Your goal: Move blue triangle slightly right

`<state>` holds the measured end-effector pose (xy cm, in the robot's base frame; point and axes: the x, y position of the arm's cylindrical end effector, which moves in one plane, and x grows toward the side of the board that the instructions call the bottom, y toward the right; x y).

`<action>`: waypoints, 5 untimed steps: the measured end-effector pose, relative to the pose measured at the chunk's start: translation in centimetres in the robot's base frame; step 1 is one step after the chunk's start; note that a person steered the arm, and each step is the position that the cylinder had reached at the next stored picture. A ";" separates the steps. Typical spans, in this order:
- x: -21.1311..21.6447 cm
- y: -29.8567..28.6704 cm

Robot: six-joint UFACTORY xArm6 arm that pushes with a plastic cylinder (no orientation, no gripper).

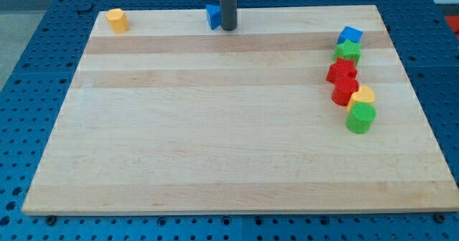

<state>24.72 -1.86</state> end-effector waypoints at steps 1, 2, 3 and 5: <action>2.0 1.4; 4.5 2.5; 4.9 2.5; 4.9 2.5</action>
<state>29.65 0.65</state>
